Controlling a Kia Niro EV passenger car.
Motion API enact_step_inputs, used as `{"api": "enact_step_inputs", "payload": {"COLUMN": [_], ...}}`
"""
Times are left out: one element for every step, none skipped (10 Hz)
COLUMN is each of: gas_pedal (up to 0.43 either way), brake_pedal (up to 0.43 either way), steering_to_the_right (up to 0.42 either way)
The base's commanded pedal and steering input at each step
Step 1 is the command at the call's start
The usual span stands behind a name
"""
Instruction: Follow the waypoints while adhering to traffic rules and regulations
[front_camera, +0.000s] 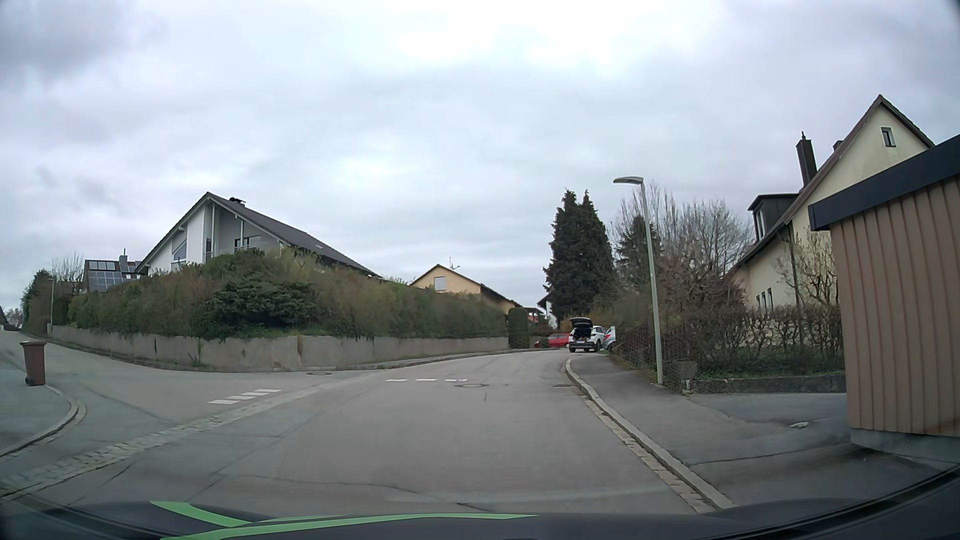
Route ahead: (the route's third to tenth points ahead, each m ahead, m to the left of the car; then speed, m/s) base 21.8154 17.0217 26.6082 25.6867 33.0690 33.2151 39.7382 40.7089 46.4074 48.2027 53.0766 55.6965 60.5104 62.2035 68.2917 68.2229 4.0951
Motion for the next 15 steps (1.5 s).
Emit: {"api": "enact_step_inputs", "payload": {"gas_pedal": [0.067,0.087,0.118,0.138,0.138,0.15,0.15,0.157,0.157,0.157,0.157,0.157,0.157,0.157,0.157], "brake_pedal": [0.0,0.0,0.0,0.0,0.0,0.0,0.0,0.0,0.0,0.0,0.0,0.0,0.0,0.0,0.0], "steering_to_the_right": [0.015,0.015,0.011,0.002,-0.007,-0.021,-0.041,-0.06,-0.08,-0.103,-0.123,-0.159,-0.204,-0.246,-0.283]}}
